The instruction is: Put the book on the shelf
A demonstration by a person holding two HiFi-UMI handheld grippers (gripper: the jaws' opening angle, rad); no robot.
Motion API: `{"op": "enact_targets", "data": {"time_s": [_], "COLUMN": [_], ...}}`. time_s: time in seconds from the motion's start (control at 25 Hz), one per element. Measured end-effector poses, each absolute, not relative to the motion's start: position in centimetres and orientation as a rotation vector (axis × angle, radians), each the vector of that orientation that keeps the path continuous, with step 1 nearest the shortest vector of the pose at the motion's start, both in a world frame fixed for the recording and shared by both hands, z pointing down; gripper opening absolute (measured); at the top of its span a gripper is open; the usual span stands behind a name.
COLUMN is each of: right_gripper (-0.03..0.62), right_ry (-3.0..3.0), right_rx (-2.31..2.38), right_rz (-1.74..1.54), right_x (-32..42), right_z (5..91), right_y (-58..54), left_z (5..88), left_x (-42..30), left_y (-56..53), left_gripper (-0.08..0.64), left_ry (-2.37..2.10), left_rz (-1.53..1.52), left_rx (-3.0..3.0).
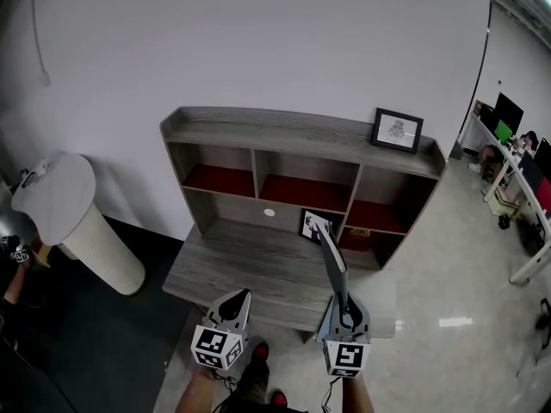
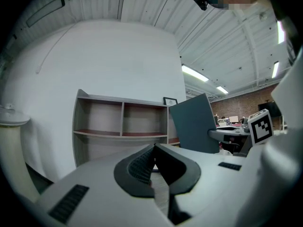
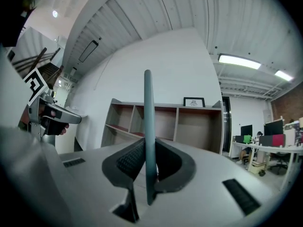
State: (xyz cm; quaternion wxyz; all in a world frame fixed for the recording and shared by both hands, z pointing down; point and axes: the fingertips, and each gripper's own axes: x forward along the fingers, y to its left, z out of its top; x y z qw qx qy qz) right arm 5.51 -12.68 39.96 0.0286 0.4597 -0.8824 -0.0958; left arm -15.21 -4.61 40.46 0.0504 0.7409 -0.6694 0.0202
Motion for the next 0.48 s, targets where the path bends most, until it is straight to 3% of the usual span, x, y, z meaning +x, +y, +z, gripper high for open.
{"op": "enact_targets", "data": {"time_s": [0.48], "right_gripper": [0.071], "right_ry": [-2.605], "right_rx": [1.449], "right_rz": [-0.558], "right_x": [-0.3], "right_z": [35.9], "right_y": [-21.6], "left_z": [40.9], "left_x": [-20.2], "left_y": [-15.6], "left_gripper": [0.006], "left_ry": [-1.918], "left_rz": [0.076], "left_rx": [2.305]}}
